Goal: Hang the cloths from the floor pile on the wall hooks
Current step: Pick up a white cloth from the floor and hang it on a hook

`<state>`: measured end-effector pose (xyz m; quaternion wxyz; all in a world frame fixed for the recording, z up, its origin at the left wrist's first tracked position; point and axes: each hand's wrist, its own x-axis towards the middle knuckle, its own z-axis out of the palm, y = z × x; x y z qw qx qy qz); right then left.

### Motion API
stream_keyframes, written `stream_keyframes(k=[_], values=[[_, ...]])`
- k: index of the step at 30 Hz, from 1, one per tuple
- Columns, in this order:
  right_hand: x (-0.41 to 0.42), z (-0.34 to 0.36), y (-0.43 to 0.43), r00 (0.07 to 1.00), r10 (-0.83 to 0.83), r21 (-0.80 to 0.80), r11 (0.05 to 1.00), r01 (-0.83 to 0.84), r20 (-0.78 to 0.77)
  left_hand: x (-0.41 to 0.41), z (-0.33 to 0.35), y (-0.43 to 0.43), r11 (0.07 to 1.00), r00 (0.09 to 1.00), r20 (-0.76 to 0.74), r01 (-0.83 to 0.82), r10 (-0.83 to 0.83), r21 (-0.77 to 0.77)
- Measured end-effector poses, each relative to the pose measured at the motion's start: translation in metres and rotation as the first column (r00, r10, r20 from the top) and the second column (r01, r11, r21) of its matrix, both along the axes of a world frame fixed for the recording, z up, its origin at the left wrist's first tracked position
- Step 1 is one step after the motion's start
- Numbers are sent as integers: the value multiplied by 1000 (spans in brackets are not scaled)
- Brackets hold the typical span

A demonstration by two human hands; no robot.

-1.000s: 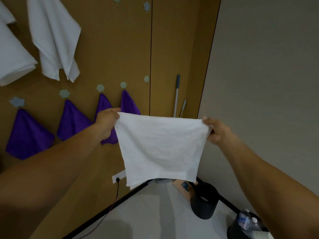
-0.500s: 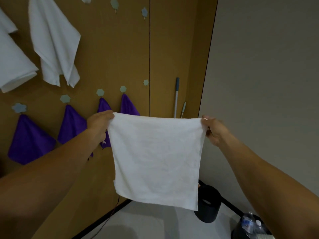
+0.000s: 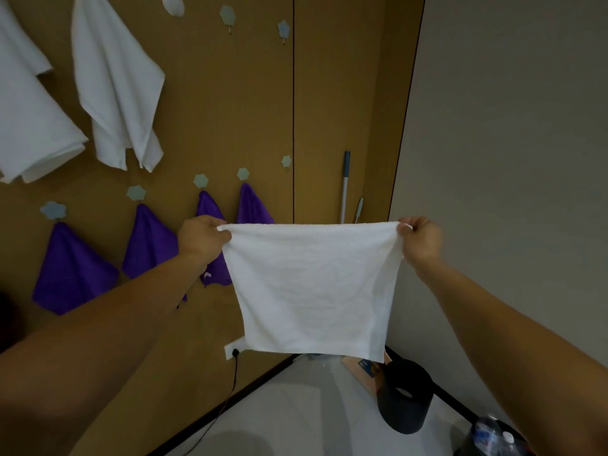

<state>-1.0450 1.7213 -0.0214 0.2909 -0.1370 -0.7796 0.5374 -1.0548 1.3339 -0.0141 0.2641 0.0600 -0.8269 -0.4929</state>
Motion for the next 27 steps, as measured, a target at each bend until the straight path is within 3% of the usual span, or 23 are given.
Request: stream_keyframes(k=[4,6,9,11,12,14,15,16,18,21,24,27], values=[[-4,4,3,998,-52,150,988,47,34,5,2,2,955,999,-25,-51,46,-291],[-4,4,2,1000,-17,45,999,18,-11,5,5,3,928,998,-18,-68,66,-365],[-4,9,-1,989,-1,-169,985,-24,-146,4,11,13,942,980,-174,-147,97,-301],[-2,11,-1,964,-33,-155,988,-9,-266,4,9,17,950,946,-319,-149,56,-276],[-2,8,1,967,8,-50,999,-21,-253,5,5,17,932,955,-297,-105,-2,-346],[-2,-13,2,991,134,268,954,-134,19,5,-11,12,837,999,-11,39,-53,-545],[-2,-24,6,976,163,324,924,-201,143,5,-19,9,804,992,114,105,-47,-585],[-3,-32,10,968,170,316,922,-222,183,3,-23,8,807,988,147,128,-52,-576],[-5,-32,14,983,150,187,968,-167,102,1,-19,12,886,995,76,85,-57,-455],[-11,-18,14,993,114,-64,991,-114,-7,-3,-3,26,993,1000,-3,3,-4,-115],[-16,-4,10,994,113,-349,931,-107,-3,-4,8,43,984,999,-38,-10,17,176],[-25,2,12,972,232,-289,934,-209,47,-6,16,61,964,998,-59,-19,36,266]])
